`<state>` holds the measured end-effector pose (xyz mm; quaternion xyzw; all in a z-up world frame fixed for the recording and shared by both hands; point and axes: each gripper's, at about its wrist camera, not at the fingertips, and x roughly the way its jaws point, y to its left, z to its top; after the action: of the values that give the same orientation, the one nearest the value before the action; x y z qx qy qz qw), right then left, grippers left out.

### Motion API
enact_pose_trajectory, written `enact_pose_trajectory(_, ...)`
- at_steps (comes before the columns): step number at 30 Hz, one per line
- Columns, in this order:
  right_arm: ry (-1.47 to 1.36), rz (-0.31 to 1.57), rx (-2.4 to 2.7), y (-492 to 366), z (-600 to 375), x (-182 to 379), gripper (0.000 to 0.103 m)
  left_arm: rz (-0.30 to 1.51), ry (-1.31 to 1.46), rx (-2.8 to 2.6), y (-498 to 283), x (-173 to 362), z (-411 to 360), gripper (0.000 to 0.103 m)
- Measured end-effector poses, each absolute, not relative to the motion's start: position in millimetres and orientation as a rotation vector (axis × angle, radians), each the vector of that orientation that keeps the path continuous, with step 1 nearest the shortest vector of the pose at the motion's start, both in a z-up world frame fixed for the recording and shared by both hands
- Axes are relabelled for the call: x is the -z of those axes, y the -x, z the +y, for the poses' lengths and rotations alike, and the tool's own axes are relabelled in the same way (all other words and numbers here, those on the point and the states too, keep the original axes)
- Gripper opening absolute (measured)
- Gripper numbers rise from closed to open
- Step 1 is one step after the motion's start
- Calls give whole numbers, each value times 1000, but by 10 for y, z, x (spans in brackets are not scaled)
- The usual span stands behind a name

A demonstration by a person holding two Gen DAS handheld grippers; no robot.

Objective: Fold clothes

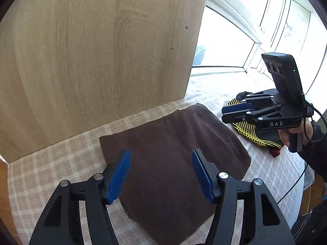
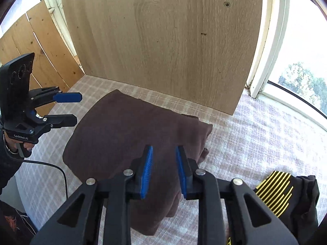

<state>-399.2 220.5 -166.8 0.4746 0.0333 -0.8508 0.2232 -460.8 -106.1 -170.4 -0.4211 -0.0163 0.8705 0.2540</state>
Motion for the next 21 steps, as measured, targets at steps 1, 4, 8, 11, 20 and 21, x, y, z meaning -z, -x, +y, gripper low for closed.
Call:
enact_pose_trajectory(1,-1324,87,2350,4098,2212,1731,24,-51,1161,-2358,4721,1789,-1043,59)
enact_pose_trajectory(4,-1389,79,2341,4390,2170,2072,23,-10,1272,-2356,4985,2169,-1062,59)
enact_pose_trajectory(8,-1355,97,2321,4380,2178,2243,21,40,1239,-2369,4978,2288,-1085,59)
enact_pose_trajectory(11,-1411,16,2334,4394,2255,2096,24,15,1237,-2399,4896,2125,-1149,55)
enact_pose_trajectory(20,-1524,-556,2237,3927,2986,2155,43,32,1118,-2373,4369,1599,-994,58)
enact_pose_trajectory(21,-1535,-591,2222,3831,3030,2168,43,66,1132,-2359,4335,1660,-935,58)
